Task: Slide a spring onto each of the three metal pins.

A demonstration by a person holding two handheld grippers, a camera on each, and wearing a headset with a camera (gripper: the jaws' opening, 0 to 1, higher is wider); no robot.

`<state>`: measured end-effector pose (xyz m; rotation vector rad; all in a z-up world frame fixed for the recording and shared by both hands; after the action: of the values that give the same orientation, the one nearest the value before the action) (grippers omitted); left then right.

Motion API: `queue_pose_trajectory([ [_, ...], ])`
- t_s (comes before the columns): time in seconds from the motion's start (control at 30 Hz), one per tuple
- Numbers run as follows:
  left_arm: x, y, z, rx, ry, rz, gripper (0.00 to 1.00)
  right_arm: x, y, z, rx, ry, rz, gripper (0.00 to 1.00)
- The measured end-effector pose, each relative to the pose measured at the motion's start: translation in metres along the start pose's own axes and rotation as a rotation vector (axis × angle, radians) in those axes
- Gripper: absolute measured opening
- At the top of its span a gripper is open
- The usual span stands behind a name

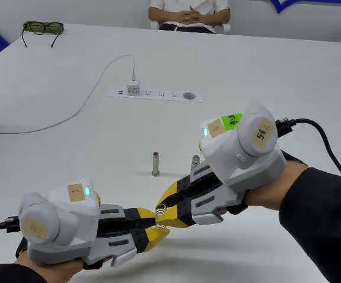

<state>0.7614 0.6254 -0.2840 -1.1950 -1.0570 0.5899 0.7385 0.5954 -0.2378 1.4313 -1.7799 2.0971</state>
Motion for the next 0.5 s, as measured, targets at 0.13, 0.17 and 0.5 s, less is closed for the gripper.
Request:
queue_pose_trajectory([
  [0.13,0.0001,-0.0010,0.0002,-0.001,0.000,0.001,0.10,0.0005,0.0003,0.0006,0.003,0.005,0.001,0.13],
  [0.17,0.0000,-0.0013,0.0004,-0.001,0.001,0.001,0.10,0.0006,0.0001,0.0007,0.004,0.007,0.002,0.13],
  [0.5,0.0002,-0.0026,0.0004,0.001,0.000,0.004,0.10,0.0008,-0.0017,0.0008,0.009,0.016,0.015,0.12],
])
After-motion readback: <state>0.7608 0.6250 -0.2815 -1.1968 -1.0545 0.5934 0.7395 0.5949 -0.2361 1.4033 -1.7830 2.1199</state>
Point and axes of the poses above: the centre of the closed fingertips' face, and the gripper's own axes: x roughly backward along the fingers, z roughly to its right, y roughly out of its underside, the point moved 4 cm from there along x, roughly backward along the fingers, and after that the axes turned 4 degrees about -x, right-handed, at the moved point
